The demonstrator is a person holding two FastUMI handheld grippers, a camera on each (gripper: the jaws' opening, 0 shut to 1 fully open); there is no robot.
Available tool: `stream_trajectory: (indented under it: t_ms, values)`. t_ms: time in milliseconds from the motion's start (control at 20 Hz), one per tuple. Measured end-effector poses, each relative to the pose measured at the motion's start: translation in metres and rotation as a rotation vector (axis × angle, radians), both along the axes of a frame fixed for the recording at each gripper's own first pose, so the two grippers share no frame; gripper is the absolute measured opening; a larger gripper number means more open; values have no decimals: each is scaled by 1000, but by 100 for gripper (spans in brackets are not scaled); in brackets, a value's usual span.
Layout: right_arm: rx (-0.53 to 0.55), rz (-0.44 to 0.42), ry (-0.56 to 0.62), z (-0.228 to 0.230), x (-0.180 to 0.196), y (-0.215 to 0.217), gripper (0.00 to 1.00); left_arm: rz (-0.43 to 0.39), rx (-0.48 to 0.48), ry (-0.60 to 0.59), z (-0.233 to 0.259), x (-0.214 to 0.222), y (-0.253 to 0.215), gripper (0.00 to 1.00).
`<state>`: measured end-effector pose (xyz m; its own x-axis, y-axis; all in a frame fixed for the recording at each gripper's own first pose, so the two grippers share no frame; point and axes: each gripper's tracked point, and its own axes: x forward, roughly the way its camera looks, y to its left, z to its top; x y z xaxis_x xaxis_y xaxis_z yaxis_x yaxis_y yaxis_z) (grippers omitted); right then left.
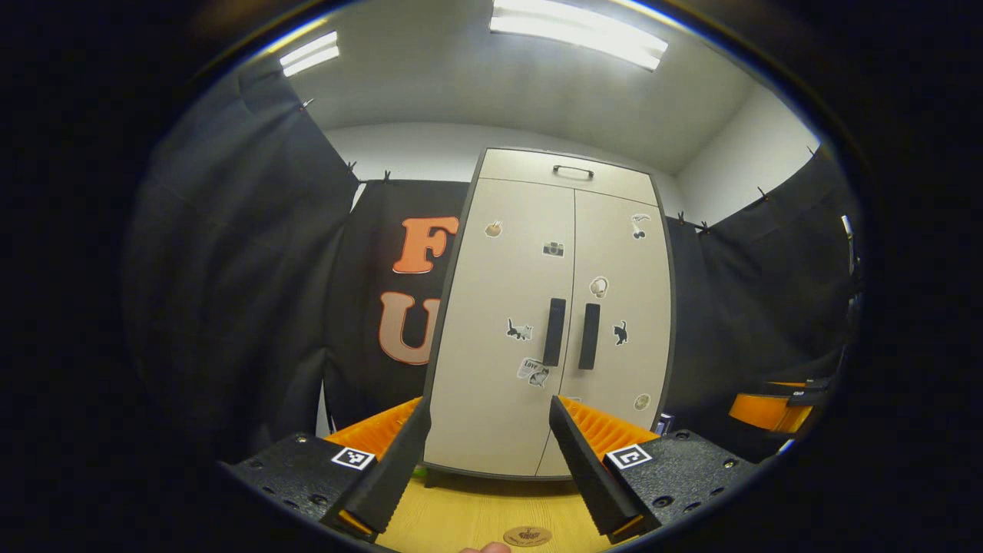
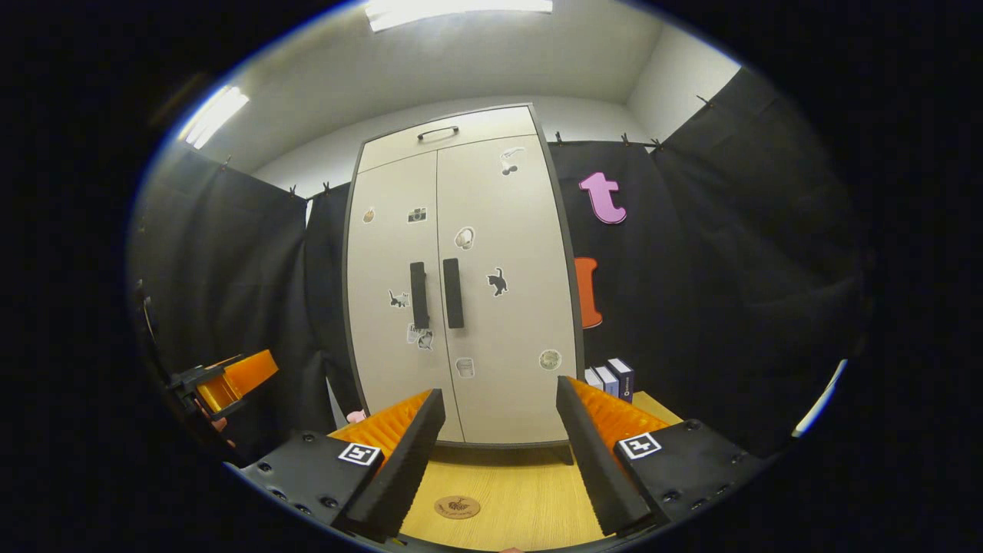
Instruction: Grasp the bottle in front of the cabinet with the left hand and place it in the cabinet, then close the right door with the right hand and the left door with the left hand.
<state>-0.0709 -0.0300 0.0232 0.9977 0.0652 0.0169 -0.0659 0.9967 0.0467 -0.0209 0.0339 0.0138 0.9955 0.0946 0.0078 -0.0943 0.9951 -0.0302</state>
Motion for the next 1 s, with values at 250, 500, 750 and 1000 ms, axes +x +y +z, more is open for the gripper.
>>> stream_trajectory:
  t_ms: [250, 500, 750, 1000]
  values:
    - [-2, 1, 5, -2, 4, -2, 96, 1, -5, 8, -5, 4, -1, 94]
    - [4, 5, 11, -5, 6, -3, 96, 9, -9, 22, -11, 5, 0, 94]
    - [8, 11, 16, -7, 10, -3, 96, 20, -3, 21, -11, 7, 1, 94]
    - [8, 3, 19, -8, 11, -7, 96, 5, -6, 22, -13, 12, -5, 94]
